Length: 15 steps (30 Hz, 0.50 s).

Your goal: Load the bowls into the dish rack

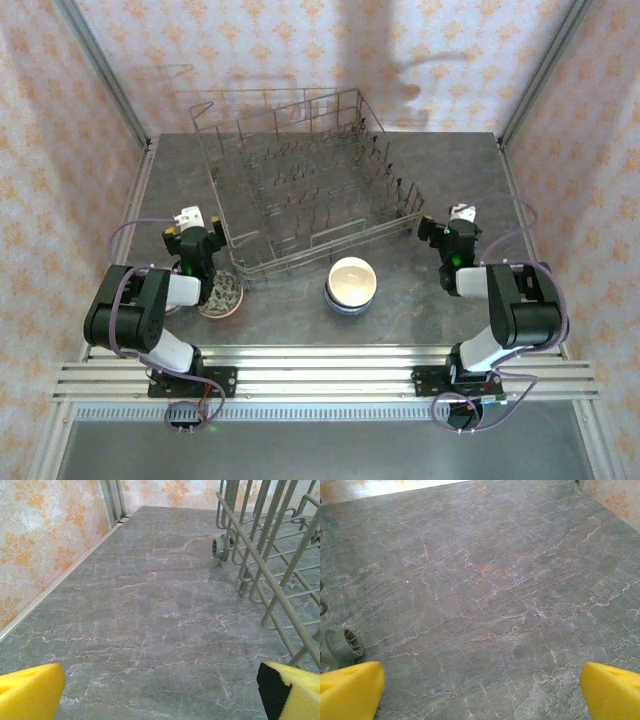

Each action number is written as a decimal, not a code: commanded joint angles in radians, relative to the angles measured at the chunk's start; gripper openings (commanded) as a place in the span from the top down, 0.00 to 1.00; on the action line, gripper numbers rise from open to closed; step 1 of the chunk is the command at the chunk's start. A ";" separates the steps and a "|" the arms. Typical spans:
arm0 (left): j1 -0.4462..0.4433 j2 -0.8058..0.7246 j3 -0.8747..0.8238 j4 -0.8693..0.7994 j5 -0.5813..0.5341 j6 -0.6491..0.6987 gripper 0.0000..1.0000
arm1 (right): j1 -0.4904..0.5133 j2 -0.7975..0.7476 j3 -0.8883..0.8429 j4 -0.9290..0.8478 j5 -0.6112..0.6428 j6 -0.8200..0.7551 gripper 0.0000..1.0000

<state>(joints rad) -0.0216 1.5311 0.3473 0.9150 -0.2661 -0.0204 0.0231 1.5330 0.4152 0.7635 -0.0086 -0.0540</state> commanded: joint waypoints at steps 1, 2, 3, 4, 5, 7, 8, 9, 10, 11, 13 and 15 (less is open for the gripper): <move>-0.009 0.002 0.022 0.008 0.022 0.008 0.01 | -0.003 -0.009 0.008 0.007 0.001 -0.007 0.00; -0.009 0.002 0.022 0.008 0.022 0.008 0.01 | -0.003 -0.010 0.009 0.007 0.000 -0.006 0.00; -0.009 0.002 0.022 0.008 0.022 0.008 0.01 | -0.002 -0.010 0.008 0.007 -0.001 -0.006 0.00; -0.009 0.001 0.022 0.009 0.022 0.008 0.01 | -0.003 -0.009 0.009 0.008 -0.001 -0.006 0.00; -0.009 0.001 0.022 0.008 0.023 0.008 0.01 | -0.003 -0.010 0.008 0.007 -0.001 -0.006 0.00; -0.008 0.001 0.022 0.008 0.022 0.008 0.01 | -0.002 -0.009 0.009 0.007 0.000 -0.004 0.00; -0.008 0.001 0.022 0.008 0.022 0.007 0.01 | -0.002 -0.010 0.008 0.007 -0.001 -0.004 0.00; -0.009 0.001 0.022 0.008 0.023 0.008 0.01 | -0.002 -0.007 0.010 0.006 -0.001 -0.005 0.00; -0.008 0.001 0.023 0.006 0.023 0.008 0.01 | -0.003 -0.006 0.011 0.003 -0.001 -0.004 0.00; -0.009 0.001 0.022 0.005 0.023 0.007 0.01 | -0.004 -0.006 0.012 0.002 -0.002 -0.004 0.00; -0.008 0.001 0.023 0.005 0.021 0.008 0.01 | -0.005 -0.007 0.011 0.003 -0.004 -0.003 0.00; -0.008 0.000 0.024 0.001 0.022 0.008 0.01 | -0.006 -0.005 0.013 0.003 -0.005 -0.003 0.00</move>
<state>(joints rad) -0.0216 1.5311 0.3473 0.9150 -0.2661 -0.0204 0.0231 1.5330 0.4152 0.7635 -0.0086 -0.0540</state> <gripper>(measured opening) 0.992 0.998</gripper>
